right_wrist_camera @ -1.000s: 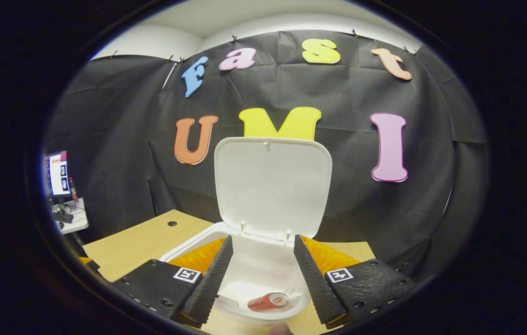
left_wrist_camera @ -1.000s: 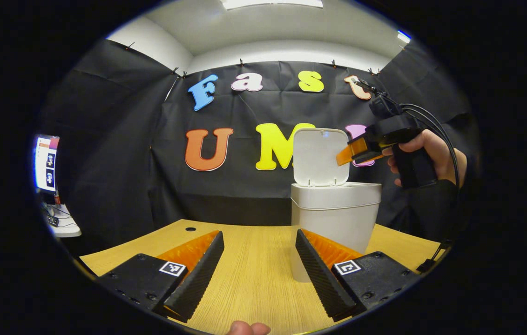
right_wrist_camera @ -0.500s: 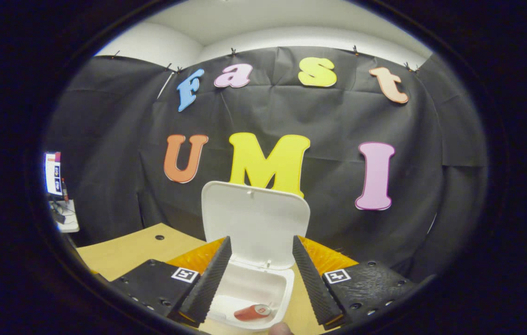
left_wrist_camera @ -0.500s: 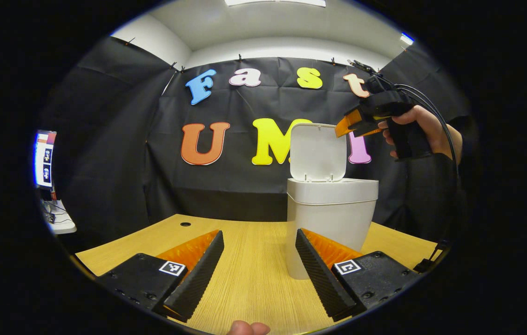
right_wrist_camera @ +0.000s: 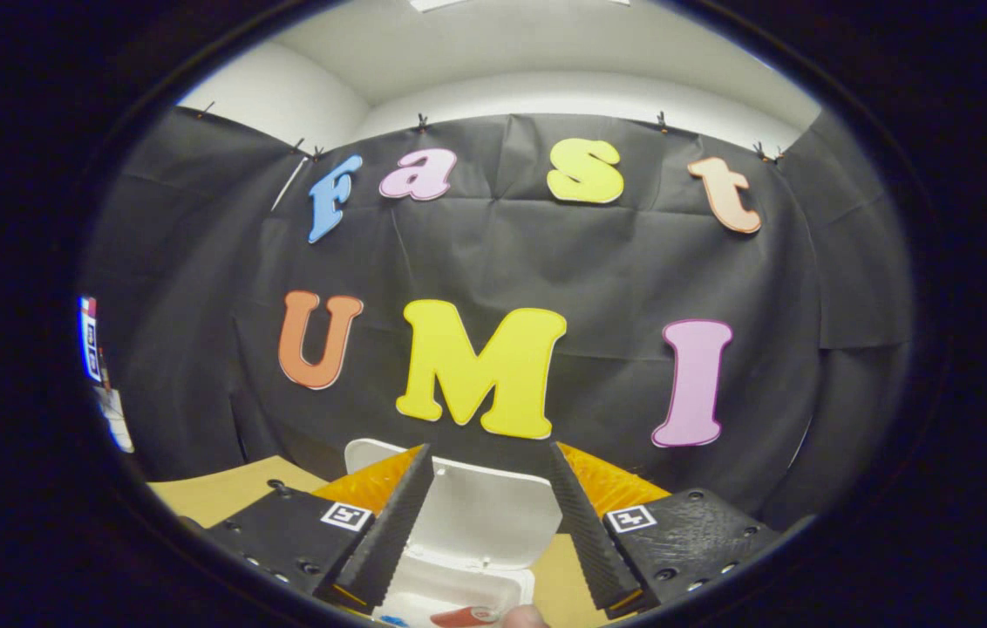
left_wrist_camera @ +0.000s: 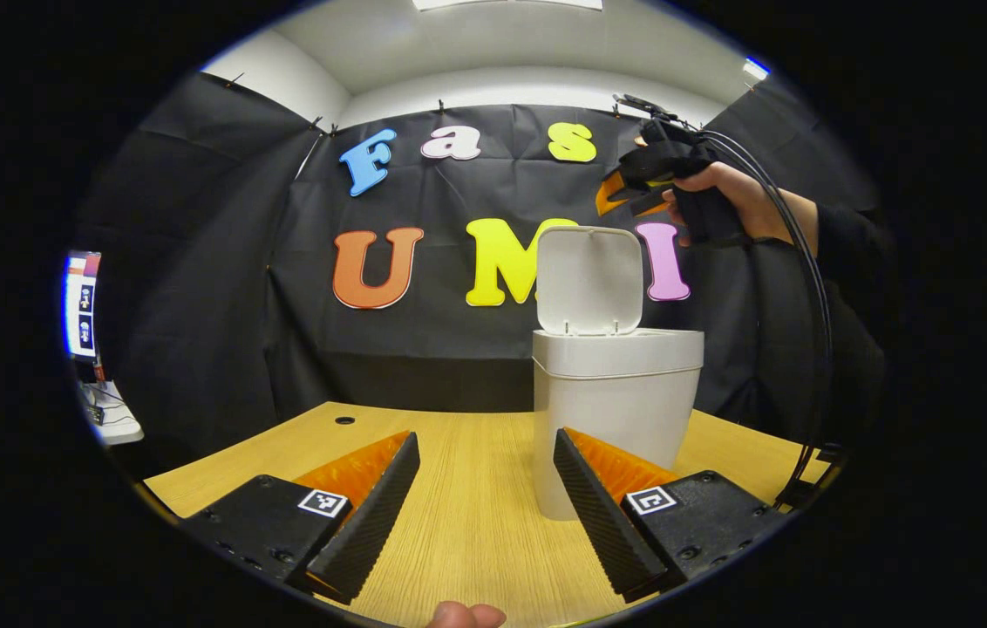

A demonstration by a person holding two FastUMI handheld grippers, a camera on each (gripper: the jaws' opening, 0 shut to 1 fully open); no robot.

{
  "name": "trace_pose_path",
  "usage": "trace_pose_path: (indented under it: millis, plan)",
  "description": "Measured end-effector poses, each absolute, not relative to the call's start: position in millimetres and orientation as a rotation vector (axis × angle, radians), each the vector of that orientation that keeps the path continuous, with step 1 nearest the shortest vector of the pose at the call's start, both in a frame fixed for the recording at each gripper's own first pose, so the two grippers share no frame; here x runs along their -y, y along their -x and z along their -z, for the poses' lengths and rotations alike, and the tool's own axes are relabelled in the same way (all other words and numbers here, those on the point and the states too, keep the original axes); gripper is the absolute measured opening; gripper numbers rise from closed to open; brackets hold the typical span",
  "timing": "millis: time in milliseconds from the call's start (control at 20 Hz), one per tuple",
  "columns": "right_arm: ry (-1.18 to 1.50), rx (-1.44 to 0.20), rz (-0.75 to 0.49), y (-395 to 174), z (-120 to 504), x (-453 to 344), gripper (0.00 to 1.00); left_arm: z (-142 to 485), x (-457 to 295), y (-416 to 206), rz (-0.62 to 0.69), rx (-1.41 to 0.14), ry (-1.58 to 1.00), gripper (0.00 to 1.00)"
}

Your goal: Press the lid of the desktop garbage bin to open it, pick up the crumpled paper on the desktop and throw it into the bin, then pick up the pop can on the desktop and drop it into the bin, and finally close the garbage bin lid.

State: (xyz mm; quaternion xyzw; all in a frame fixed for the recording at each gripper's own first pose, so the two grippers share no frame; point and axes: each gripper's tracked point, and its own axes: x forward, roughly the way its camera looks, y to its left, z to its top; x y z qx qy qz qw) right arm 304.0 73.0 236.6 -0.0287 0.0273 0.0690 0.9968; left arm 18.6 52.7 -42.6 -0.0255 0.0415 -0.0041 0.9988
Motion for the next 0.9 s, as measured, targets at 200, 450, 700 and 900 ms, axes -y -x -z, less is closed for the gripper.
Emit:
trace_pose_path:
  millis: [200, 450, 700, 900]
  plan:
    - [0.067, -0.089, -0.128, -333.9, -231.7, -79.4, 0.82, 39.5, -54.2, -18.1, 0.012, -0.072, 0.057, 1.00]
    - [0.030, -0.108, -0.115, -352.9, -227.5, -82.2, 0.87, 45.6, -60.6, -18.6, 0.002, -0.086, 0.070, 1.00]
    - [-0.042, -0.151, -0.125, -352.3, -219.0, -86.5, 0.82, 45.1, -64.9, -18.8, -0.010, -0.087, 0.063, 1.00]
    - [-0.078, -0.182, -0.140, -339.1, -214.7, -86.5, 0.80, 39.9, -64.1, -17.2, -0.014, -0.077, 0.055, 1.00]
